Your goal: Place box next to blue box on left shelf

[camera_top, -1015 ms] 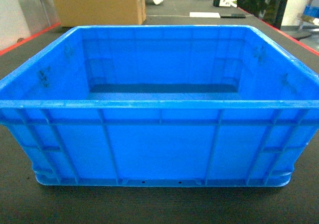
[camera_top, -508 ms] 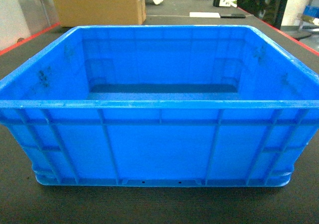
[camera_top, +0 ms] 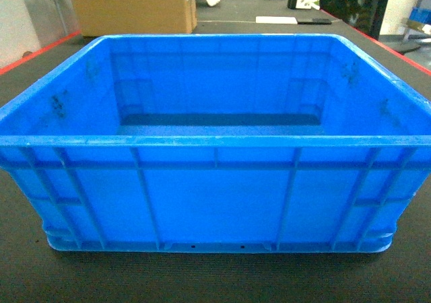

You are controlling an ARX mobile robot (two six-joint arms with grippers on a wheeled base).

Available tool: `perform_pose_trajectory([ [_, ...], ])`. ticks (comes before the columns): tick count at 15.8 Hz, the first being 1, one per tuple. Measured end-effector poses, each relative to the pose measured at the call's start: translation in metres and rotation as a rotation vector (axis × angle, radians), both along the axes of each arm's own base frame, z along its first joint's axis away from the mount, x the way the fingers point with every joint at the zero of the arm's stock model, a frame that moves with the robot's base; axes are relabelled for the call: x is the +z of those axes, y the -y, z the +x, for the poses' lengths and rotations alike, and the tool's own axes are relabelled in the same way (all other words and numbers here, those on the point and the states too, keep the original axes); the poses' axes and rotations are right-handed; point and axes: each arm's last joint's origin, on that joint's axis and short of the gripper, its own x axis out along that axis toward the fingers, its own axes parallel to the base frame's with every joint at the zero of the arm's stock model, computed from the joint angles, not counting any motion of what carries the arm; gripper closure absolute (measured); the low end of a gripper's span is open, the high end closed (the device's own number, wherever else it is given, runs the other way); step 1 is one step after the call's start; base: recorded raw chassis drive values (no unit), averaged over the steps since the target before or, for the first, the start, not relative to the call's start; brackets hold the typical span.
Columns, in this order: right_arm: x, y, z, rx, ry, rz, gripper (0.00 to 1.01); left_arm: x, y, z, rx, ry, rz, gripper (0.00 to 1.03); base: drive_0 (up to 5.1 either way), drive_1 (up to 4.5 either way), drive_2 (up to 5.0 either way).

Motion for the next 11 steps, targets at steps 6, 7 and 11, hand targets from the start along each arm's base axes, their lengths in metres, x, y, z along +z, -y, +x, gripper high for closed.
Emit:
perform_pose_trajectory([
  [6,0.056,-0.013,0.152,0.103,-0.294,0.059,0.03,0.052,0.018,0.151,-0.075,-0.191,-0.048,0.05,0.0,0.00,0.0],
  [7,0.050,-0.018,0.174,0.116,-0.391,0.090,0.03,0.048,0.023,0.168,-0.071,-0.253,-0.043,0.05,0.0,0.00,0.0],
  [11,0.025,-0.037,0.207,0.158,-0.632,0.126,0.03,0.038,0.033,0.196,-0.049,-0.462,-0.070,0.05,0.0,0.00,0.0],
])
